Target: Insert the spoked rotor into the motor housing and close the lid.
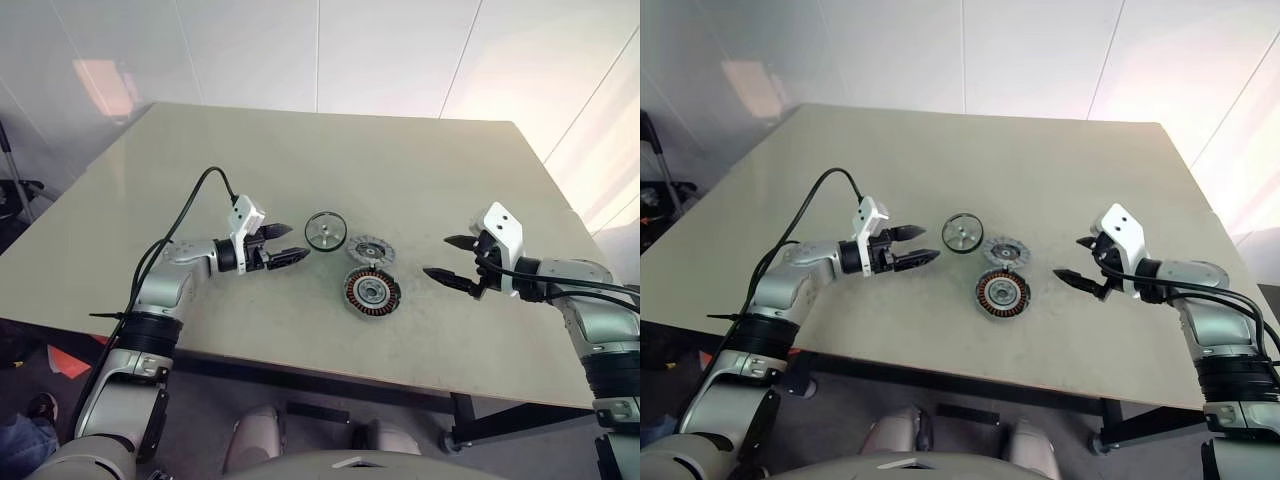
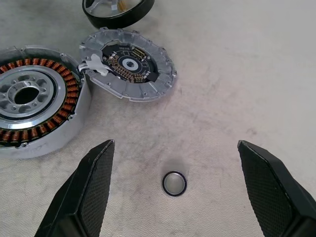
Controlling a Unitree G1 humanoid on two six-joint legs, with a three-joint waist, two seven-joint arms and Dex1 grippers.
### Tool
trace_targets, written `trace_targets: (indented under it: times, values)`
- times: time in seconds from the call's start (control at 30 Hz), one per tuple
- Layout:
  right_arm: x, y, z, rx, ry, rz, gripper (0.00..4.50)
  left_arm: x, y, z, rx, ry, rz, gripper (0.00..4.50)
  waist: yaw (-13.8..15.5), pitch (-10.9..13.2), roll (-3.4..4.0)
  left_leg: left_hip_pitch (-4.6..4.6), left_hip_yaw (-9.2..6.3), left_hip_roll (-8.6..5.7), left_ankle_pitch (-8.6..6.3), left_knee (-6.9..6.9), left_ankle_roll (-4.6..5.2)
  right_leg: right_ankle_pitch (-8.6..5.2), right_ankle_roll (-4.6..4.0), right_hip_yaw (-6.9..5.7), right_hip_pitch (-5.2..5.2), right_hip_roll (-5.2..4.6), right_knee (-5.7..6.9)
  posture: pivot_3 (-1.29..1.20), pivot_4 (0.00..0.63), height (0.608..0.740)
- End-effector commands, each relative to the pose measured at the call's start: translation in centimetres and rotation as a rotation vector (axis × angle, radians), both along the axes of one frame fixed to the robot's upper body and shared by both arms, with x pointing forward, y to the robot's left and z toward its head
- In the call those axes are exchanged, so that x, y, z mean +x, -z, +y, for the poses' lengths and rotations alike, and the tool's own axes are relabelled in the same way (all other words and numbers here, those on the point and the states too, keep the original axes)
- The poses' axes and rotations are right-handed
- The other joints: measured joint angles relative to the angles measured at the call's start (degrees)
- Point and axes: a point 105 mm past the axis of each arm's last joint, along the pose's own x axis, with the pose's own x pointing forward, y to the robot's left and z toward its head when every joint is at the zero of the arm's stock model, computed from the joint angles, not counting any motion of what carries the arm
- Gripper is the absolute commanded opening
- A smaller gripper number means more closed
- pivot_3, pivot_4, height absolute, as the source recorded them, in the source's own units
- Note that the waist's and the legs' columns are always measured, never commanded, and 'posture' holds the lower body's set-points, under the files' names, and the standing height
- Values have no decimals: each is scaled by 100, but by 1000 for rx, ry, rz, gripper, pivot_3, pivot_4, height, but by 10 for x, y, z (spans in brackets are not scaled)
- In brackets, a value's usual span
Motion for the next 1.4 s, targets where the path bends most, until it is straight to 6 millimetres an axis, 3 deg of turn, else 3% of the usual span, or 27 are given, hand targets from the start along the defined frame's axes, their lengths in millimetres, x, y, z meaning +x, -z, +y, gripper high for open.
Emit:
trace_targets:
  times: [0.03,0.63,0.9,1.0,1.3,1.33,1.4]
  values:
    - [3,-11,-4,-17,5,-46,4475,0,-16,-2,-22,17,-53,4044,0,0,0,0,0,0,0,0,0,0,0,0,0,0,0,0,0,740]
    - [11,15,-12,4,75,22,4475,1,-10,-2,-14,2,-50,4044,-5,0,1,0,0,-1,0,0,0,0,0,0,0,0,-1,0,0,740]
    - [16,34,-7,32,90,74,4475,2,-10,-1,-6,-12,-58,4044,-9,1,2,-1,1,0,0,0,0,0,0,-2,-1,0,0,0,0,740]
    - [16,39,-12,23,111,87,3918,3,-11,0,-2,-18,-62,4044,-8,0,2,-1,0,-1,0,0,1,0,-1,-2,1,0,-1,0,0,740]
    - [14,43,-18,1,122,98,760,4,-10,1,6,-26,-68,4044,-6,0,2,4,0,-1,0,0,1,0,0,-1,7,0,-1,0,0,740]
    - [14,43,-19,-3,123,99,558,5,-10,1,6,-26,-68,4044,-5,0,2,4,0,0,0,0,0,0,-1,-2,7,0,-1,0,0,740]
    - [14,43,-20,-7,123,98,563,5,-10,1,6,-26,-69,4044,-5,0,2,4,0,0,0,0,1,0,-1,-2,8,0,-1,0,0,740]
